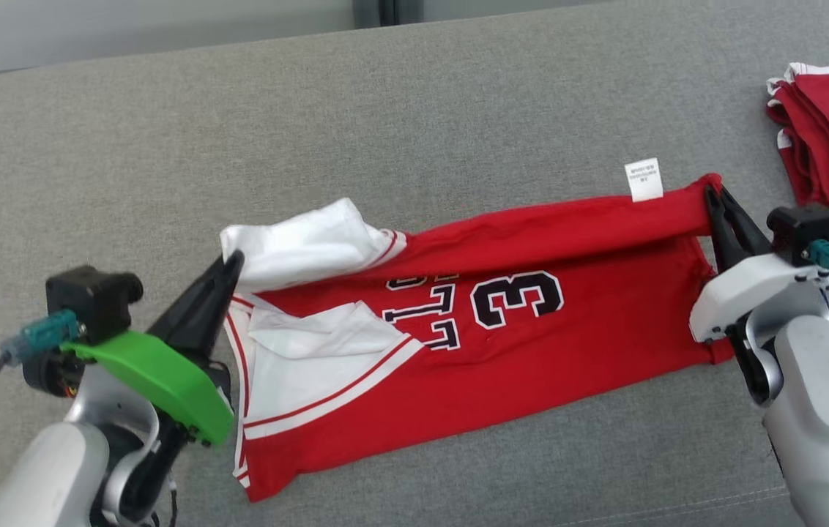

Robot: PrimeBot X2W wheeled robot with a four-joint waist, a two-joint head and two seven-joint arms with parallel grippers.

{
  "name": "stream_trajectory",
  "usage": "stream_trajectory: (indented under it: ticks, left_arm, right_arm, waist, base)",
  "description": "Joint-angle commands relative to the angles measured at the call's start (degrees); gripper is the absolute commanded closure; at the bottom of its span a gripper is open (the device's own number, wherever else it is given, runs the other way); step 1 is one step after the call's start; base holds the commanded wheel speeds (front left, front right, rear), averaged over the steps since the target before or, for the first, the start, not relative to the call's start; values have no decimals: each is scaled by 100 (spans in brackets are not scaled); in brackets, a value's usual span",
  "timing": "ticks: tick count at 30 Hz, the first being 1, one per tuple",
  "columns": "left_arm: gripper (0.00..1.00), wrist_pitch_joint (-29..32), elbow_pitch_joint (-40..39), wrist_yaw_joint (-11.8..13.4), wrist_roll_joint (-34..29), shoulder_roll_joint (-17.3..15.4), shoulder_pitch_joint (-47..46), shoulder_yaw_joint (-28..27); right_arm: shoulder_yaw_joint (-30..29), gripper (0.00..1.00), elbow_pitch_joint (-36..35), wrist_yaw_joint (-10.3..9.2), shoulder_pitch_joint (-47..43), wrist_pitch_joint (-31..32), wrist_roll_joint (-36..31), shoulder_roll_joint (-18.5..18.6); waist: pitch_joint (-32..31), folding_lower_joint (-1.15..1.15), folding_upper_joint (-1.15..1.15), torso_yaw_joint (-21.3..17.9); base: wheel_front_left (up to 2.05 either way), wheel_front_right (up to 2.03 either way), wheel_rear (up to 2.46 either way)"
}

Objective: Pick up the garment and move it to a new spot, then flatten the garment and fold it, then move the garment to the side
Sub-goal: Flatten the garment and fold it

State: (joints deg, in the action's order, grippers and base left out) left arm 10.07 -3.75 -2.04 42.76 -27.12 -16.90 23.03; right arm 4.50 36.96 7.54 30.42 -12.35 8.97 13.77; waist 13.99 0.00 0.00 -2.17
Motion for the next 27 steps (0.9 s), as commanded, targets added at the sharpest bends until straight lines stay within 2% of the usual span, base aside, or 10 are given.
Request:
stream_trajectory:
  ticks: [1, 10, 18, 19, 20, 21, 22, 23, 24, 27]
  left_arm:
    - [100, -86, -97, 76, 68, 58, 269, 17]
    - [100, -497, -190, 275, 232, 340, 1065, 49]
    - [100, -728, -78, 324, 279, 507, 1499, 163]
    - [100, -732, -51, 322, 274, 523, 1534, 185]
    - [100, -775, 0, 318, 251, 564, 1615, 238]
    - [100, -776, 39, 332, 280, 591, 1668, 261]
    - [71, -804, 68, 363, 260, 598, 1701, 271]
    - [10, -858, 84, 384, 234, 626, 1734, 269]
    - [0, -916, 92, 424, 250, 670, 1772, 249]
    - [0, -1171, 63, 561, 209, 748, 1941, 154]
  right_arm:
    - [-124, 100, -152, -12, -229, 48, -28, -41]
    - [-723, 100, -869, -12, -1015, 329, -191, -260]
    - [-1007, 100, -1098, -12, -1351, 421, -339, -426]
    - [-1045, 84, -1103, -12, -1378, 412, -358, -445]
    - [-1143, 51, -1084, -12, -1432, 365, -396, -496]
    - [-1205, 11, -1067, -12, -1469, 341, -421, -525]
    - [-1266, 0, -1063, -12, -1502, 305, -442, -543]
    - [-1330, 0, -1050, -12, -1553, 269, -451, -576]
    - [-1382, 0, -1046, -12, -1598, 245, -465, -609]
    - [-1575, 0, -1084, -12, -1787, 168, -466, -700]
  waist:
    - [-93, 0, 0, 78]
    - [-217, 0, 0, 152]
    - [-289, 0, 0, 166]
    - [-301, 0, 0, 170]
    - [-330, 0, 0, 178]
    - [-356, 0, 0, 181]
    - [-380, 0, 0, 186]
    - [-410, 0, 0, 194]
    - [-431, 0, 0, 200]
    - [-516, 0, 0, 227]
  base:
    - [0, 0, 0]
    - [0, 0, 0]
    - [0, 0, 0]
    - [0, 0, 0]
    - [0, 0, 0]
    - [0, 0, 0]
    - [0, 0, 0]
    - [0, 0, 0]
    - [0, 0, 0]
    - [0, 0, 0]
